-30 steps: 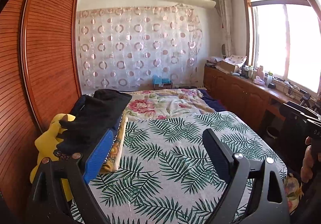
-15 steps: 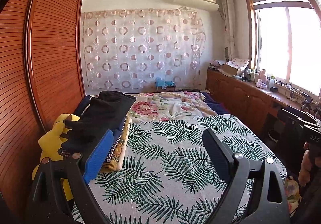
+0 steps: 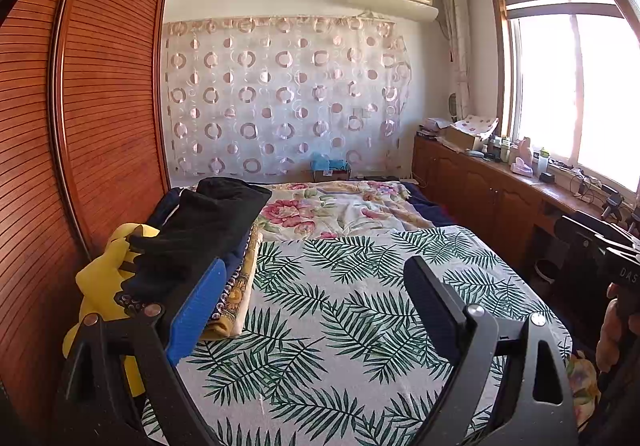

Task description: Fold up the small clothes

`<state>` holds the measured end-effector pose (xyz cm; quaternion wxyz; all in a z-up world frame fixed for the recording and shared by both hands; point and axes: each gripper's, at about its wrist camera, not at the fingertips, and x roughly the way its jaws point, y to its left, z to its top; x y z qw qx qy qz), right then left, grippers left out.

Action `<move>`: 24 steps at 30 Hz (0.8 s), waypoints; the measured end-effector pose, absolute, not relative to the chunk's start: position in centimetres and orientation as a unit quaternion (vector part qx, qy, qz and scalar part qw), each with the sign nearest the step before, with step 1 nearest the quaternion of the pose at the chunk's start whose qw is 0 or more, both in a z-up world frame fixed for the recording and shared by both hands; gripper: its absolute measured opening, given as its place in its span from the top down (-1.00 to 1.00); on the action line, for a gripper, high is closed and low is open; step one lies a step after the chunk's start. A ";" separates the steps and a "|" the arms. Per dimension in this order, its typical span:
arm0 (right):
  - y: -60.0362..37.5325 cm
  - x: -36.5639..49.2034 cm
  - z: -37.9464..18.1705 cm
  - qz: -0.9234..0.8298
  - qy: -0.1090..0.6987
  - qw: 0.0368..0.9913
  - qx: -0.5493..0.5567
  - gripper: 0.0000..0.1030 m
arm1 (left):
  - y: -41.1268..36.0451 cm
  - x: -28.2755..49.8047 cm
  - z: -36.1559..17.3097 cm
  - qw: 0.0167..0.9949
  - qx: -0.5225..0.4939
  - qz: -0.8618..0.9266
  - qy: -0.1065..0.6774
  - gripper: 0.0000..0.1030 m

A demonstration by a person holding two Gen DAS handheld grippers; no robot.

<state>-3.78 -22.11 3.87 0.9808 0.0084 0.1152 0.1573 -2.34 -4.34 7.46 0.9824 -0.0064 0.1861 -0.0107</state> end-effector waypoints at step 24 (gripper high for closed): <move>-24.3 -2.8 3.6 0.167 0.116 0.979 0.001 -0.68 | -4.3 -2.4 7.5 0.983 -0.006 -0.011 0.185 -0.76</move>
